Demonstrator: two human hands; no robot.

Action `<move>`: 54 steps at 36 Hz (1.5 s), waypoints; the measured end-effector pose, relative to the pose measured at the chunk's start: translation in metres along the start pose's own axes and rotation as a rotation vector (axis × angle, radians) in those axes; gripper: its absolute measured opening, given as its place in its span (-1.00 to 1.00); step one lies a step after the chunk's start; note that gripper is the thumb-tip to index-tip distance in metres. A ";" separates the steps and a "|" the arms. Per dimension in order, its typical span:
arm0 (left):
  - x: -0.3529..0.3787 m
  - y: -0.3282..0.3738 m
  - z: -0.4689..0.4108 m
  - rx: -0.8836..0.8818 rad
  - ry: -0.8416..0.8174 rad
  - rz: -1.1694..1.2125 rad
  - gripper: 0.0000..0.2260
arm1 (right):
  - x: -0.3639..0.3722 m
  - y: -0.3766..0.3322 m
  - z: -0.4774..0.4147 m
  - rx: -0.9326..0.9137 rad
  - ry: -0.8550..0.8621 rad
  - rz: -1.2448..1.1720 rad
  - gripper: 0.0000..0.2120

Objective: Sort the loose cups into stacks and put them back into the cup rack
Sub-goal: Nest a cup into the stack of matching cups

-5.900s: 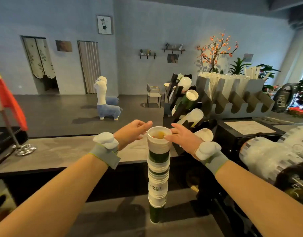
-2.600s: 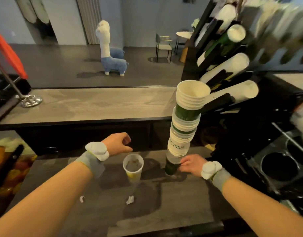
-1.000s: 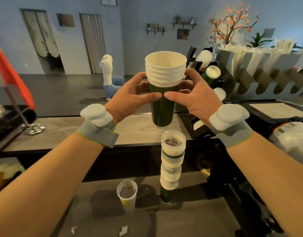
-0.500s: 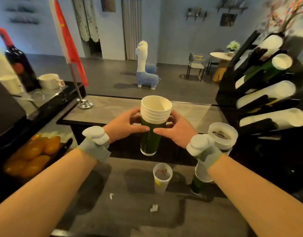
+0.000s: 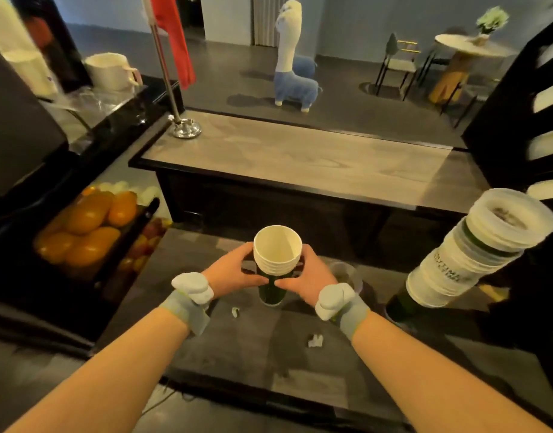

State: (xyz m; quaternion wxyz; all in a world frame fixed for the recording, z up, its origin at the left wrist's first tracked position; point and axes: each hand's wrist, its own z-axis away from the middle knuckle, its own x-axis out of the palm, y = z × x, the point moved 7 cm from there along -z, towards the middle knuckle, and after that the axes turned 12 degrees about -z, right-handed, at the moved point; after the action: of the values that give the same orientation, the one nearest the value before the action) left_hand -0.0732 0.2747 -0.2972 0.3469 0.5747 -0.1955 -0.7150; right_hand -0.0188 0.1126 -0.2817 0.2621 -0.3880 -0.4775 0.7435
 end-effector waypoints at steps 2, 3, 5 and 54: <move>0.011 -0.010 -0.005 0.005 -0.018 0.031 -0.26 | 0.007 0.014 -0.005 0.016 0.010 0.002 -0.27; 0.017 -0.016 -0.007 -0.001 -0.026 0.036 -0.26 | 0.011 0.021 -0.007 0.025 0.013 -0.010 -0.25; 0.025 -0.027 -0.016 -0.013 -0.027 0.049 -0.27 | 0.017 0.032 -0.015 0.035 0.016 -0.036 -0.23; -0.007 -0.012 -0.091 -0.085 0.012 0.020 -0.09 | -0.023 0.022 -0.084 0.197 0.024 0.006 -0.10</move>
State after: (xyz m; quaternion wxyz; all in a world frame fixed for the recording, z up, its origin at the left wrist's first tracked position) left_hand 0.0116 0.2989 -0.3242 0.3792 0.5616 -0.1686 -0.7158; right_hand 0.0633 0.1283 -0.3149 0.3025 -0.3706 -0.3978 0.7829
